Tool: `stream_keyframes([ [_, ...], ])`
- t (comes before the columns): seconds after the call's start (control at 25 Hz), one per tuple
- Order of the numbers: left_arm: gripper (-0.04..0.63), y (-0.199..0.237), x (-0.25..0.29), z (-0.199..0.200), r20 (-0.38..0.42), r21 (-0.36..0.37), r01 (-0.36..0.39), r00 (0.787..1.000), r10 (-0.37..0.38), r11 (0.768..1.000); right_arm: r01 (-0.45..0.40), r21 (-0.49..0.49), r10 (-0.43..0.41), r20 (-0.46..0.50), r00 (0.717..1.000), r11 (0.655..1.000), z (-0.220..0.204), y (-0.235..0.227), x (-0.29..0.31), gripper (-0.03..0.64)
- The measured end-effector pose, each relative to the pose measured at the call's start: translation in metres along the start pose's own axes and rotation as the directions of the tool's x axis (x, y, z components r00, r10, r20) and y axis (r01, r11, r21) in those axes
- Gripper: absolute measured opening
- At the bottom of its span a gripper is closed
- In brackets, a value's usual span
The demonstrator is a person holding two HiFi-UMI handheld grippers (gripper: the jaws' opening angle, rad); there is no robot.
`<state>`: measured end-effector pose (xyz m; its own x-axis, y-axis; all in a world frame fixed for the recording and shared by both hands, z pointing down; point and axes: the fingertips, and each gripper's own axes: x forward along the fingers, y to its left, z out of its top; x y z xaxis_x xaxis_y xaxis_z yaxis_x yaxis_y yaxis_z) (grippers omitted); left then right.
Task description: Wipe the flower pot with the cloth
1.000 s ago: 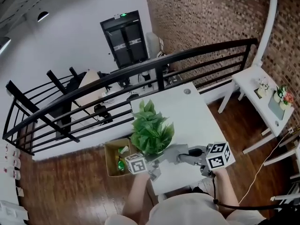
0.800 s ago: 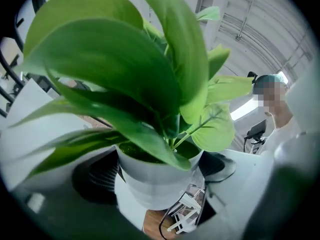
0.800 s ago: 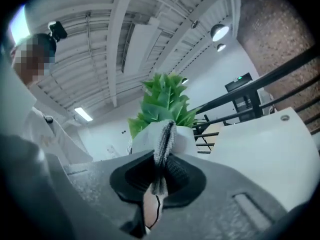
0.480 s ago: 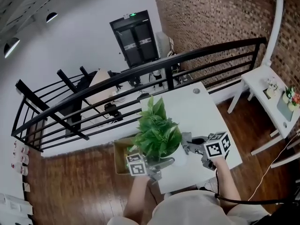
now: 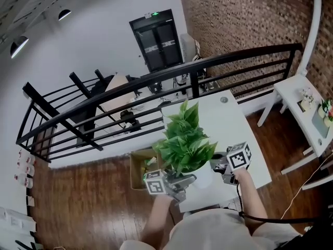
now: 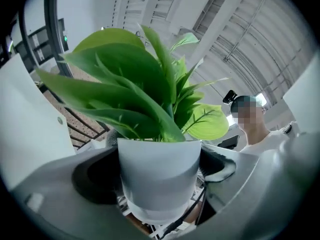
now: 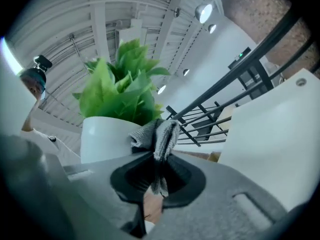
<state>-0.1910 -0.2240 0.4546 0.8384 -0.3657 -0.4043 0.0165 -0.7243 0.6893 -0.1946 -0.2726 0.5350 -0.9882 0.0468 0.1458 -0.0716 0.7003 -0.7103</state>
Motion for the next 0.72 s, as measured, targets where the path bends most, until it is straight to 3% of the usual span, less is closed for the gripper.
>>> stream_keyframes([
  [0.12, 0.520, 0.019, -0.015, 0.013, 0.073, 0.021, -0.102, 0.992, 0.100, 0.995, 0.027, -0.032, -0.025, 0.074, 0.997, 0.999, 0.019, 0.006, -0.027, 0.017],
  [0.24, 0.518, 0.047, -0.029, 0.024, 0.181, 0.009, -0.199, 0.964, 0.195, 0.980, -0.009, -0.088, 0.021, 0.132, 0.991, 0.996, 0.038, 0.034, -0.058, 0.017],
  [0.32, 0.518, 0.059, -0.039, 0.032, 0.256, -0.048, -0.221, 0.940, 0.226, 0.974, -0.064, -0.122, 0.078, 0.117, 0.990, 0.991, 0.044, 0.065, -0.056, 0.017],
  [0.4, 0.518, 0.062, -0.046, 0.041, 0.302, -0.092, -0.219, 0.923, 0.237, 0.971, -0.067, -0.158, 0.072, 0.024, 0.997, 0.985, 0.033, 0.090, -0.033, 0.017],
  [0.48, 0.518, 0.057, -0.043, 0.045, 0.307, -0.092, -0.215, 0.923, 0.233, 0.972, 0.013, -0.199, -0.032, -0.096, 0.995, 0.980, 0.013, 0.092, -0.010, 0.017],
  [0.56, 0.518, 0.053, -0.035, 0.040, 0.273, -0.047, -0.234, 0.932, 0.237, 0.971, 0.121, -0.239, -0.163, -0.165, 0.973, 0.963, -0.003, 0.081, -0.001, 0.017],
  [0.72, 0.517, 0.048, -0.019, 0.030, 0.191, 0.083, -0.284, 0.945, 0.264, 0.955, 0.194, -0.250, -0.239, -0.164, 0.957, 0.948, -0.006, 0.070, -0.015, 0.017],
])
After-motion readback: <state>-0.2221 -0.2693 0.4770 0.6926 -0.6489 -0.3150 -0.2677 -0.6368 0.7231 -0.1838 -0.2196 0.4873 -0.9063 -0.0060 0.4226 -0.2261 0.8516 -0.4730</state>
